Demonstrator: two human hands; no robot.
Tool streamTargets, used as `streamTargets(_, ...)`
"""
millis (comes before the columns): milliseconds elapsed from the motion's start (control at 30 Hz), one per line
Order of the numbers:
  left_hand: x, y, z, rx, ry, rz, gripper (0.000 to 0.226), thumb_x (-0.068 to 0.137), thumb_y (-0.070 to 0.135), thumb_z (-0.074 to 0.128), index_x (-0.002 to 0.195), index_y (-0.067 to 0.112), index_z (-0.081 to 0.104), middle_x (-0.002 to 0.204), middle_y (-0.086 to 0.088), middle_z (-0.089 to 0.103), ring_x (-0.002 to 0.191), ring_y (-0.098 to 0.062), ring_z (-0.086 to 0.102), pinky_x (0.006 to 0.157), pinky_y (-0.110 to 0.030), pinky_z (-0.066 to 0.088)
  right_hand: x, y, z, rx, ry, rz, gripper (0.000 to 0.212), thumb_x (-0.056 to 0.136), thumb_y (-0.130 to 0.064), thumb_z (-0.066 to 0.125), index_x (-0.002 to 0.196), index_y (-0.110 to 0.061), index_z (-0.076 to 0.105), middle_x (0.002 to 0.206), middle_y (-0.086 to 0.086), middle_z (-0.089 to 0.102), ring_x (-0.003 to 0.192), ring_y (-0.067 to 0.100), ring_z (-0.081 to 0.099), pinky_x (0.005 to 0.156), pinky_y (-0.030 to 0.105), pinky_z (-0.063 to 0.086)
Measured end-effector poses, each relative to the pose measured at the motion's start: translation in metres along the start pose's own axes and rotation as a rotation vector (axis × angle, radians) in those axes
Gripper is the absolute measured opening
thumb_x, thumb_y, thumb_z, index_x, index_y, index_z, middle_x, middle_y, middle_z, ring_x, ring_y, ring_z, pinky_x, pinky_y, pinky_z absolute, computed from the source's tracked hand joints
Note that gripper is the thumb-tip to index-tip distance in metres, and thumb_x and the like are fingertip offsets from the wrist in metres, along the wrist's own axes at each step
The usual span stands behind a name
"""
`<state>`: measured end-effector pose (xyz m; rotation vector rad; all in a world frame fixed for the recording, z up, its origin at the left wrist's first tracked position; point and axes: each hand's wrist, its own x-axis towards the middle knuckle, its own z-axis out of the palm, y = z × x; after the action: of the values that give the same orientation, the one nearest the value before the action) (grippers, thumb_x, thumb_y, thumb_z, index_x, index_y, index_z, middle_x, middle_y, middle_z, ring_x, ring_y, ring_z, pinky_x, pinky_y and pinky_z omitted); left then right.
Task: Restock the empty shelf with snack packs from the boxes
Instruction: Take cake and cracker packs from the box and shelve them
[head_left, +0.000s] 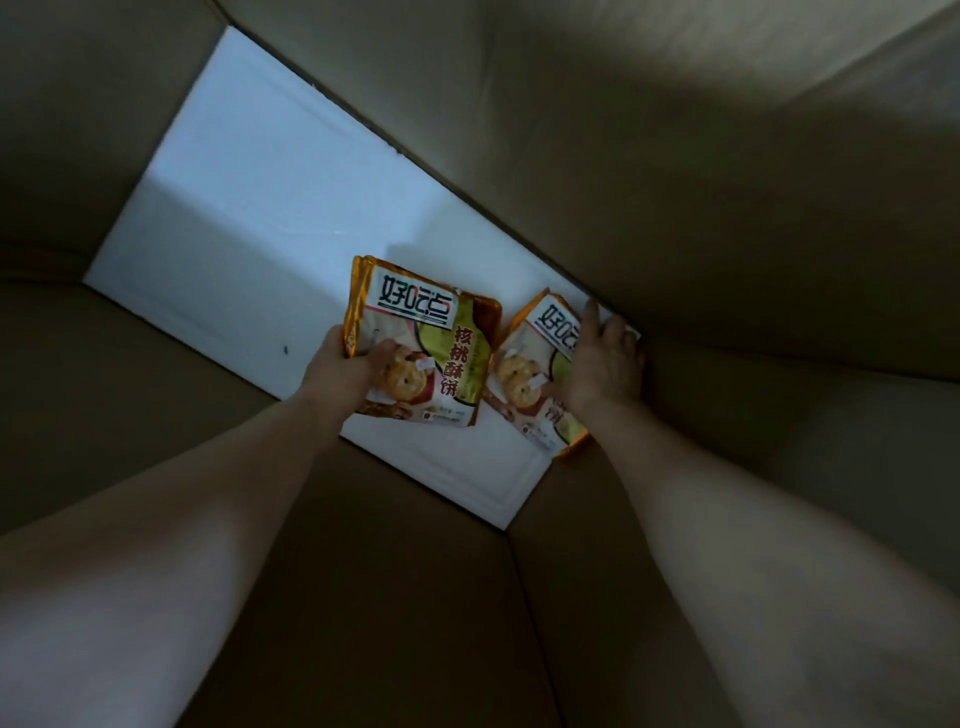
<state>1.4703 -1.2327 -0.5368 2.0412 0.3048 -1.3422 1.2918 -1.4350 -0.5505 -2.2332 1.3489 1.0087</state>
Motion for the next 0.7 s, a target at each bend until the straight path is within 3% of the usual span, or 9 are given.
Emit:
streamTargets(67, -0.001, 0.001, -0.003, 0.059, 0.051, 0.008, 0.051, 0.086, 0.045, 0.071, 0.127, 0.02, 0.055, 0.122, -0.005, 0.065, 0.112, -0.029, 0.062, 0.096, -0.053, 0.052, -0.003, -0.001, 0.0, 0.035, -0.086, 0.035, 0.105, 0.066, -0.043, 0.089, 0.147, -0.019, 0.027, 0.145, 0.016, 0.031, 0.133, 0.037, 0.033, 0.104, 0.049, 0.041)
streamTargets(167, -0.004, 0.003, -0.004, 0.138, 0.114, 0.018, 0.043, 0.094, 0.037, 0.064, 0.128, 0.015, 0.05, 0.123, -0.008, 0.061, 0.115, -0.029, 0.057, 0.099, -0.048, 0.049, -0.01, -0.002, -0.002, 0.128, -0.131, 0.092, 0.093, 0.062, -0.039, 0.092, 0.135, -0.023, 0.038, 0.137, 0.013, 0.037, 0.129, 0.036, 0.038, 0.1, 0.047, 0.046)
streamTargets(367, -0.041, 0.027, -0.006, 0.293, 0.211, 0.001, 0.037, 0.094, 0.036, 0.064, 0.12, 0.016, 0.048, 0.108, -0.009, 0.057, 0.108, -0.032, 0.056, 0.081, -0.038, 0.043, -0.056, -0.004, -0.027, 0.408, -0.178, 0.117, 0.042, 0.079, -0.022, 0.08, 0.104, -0.025, 0.047, 0.114, 0.006, 0.065, 0.108, 0.03, 0.064, 0.089, 0.044, 0.056)
streamTargets(533, -0.105, 0.071, -0.013, 0.334, 0.16, 0.07, 0.033, 0.094, 0.037, 0.062, 0.115, 0.017, 0.046, 0.108, -0.008, 0.059, 0.101, -0.03, 0.058, 0.079, -0.038, 0.046, -0.116, -0.009, -0.078, 0.462, -0.143, 0.148, 0.046, 0.087, -0.026, 0.073, 0.124, -0.02, 0.046, 0.122, 0.008, 0.063, 0.11, 0.032, 0.063, 0.084, 0.039, 0.053)
streamTargets(700, -0.187, 0.119, -0.019, 0.271, 0.156, 0.151, 0.037, 0.09, 0.039, 0.067, 0.113, 0.018, 0.047, 0.103, -0.004, 0.062, 0.095, -0.026, 0.061, 0.085, -0.043, 0.055, -0.18, -0.013, -0.156, 0.514, -0.108, 0.196, 0.048, 0.092, -0.025, 0.068, 0.131, -0.017, 0.043, 0.126, 0.01, 0.06, 0.116, 0.032, 0.059, 0.08, 0.035, 0.048)
